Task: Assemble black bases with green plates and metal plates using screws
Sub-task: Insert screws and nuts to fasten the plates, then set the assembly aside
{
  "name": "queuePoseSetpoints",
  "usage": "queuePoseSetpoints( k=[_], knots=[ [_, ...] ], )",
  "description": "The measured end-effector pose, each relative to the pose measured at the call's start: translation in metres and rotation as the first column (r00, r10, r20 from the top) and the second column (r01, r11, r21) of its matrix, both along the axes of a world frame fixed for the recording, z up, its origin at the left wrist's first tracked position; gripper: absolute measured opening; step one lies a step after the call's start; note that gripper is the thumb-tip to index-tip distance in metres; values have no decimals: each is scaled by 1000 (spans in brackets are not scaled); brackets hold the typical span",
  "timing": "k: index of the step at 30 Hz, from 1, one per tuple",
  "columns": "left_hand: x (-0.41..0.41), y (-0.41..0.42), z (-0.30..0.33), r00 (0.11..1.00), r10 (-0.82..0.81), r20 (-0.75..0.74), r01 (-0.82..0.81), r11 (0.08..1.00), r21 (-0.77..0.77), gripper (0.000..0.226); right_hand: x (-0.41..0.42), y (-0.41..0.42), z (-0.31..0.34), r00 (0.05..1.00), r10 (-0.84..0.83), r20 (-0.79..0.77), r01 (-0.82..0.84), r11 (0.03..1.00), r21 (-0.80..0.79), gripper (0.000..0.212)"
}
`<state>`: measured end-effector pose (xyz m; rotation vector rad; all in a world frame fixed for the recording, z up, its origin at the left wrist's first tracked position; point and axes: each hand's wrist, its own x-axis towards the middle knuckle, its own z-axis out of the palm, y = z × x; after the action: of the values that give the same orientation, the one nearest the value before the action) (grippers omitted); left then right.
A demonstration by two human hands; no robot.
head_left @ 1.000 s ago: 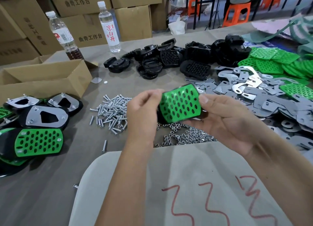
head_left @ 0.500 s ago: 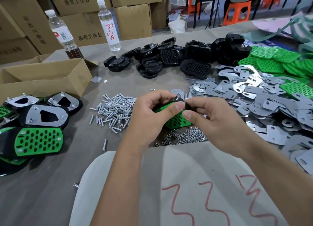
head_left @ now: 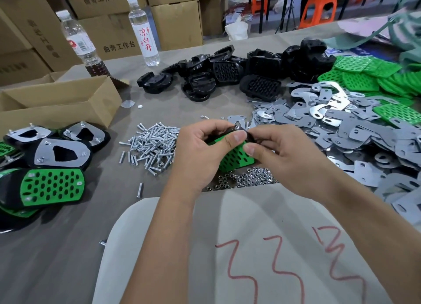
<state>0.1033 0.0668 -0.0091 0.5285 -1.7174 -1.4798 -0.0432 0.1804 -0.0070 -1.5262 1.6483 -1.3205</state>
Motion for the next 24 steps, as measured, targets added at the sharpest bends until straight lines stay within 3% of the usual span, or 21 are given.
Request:
queuePoseSetpoints(
  k=[2,5,13,19,20,22,24],
  knots=[
    [0,2,0,999,-40,17,39,997,63,11,-6,5,6,999,45,29,-47,997,54,12],
    [-2,2,0,997,-49,56,46,997,55,19,-10,9,9,995,12,-103,-5,997,75,6],
    [3,-2,2,993,-113,29,111,991,77,18,12,3,6,939,-182,-291,178,983,-41,7],
    [-5,-1,0,995,-9,103,10,1000,-10,23,17,-3,0,894,-308,-326,287,951,-112,6],
    [-6,-2,-1,990,56,131,-46,996,-78,28,17,-5,-2,904,-333,-268,318,943,-98,6],
    [-8,-5,-4,967,175,185,-142,974,-178,43,15,-8,-3,933,-358,25,359,932,-51,10],
    [-6,-6,-6,955,205,213,-192,978,-77,45,13,-9,-3,876,-328,355,353,936,-4,16]
  ],
)
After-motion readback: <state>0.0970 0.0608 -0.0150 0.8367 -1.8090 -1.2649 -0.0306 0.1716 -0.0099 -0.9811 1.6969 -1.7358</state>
